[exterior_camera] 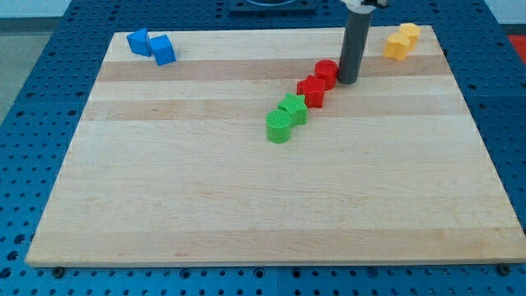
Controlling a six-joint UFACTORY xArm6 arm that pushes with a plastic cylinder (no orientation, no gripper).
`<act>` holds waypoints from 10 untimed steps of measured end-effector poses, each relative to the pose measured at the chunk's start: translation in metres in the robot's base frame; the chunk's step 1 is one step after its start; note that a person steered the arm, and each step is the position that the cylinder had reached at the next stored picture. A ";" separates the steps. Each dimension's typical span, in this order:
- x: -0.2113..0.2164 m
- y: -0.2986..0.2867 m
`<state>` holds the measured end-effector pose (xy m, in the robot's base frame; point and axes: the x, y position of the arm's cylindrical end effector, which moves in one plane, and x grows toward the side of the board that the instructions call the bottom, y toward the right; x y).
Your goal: Slide the yellow hexagon a bit up
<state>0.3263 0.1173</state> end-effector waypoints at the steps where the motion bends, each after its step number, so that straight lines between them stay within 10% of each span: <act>1: 0.000 -0.001; 5: -0.012 0.171; 10: -0.097 0.152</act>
<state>0.2298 0.2692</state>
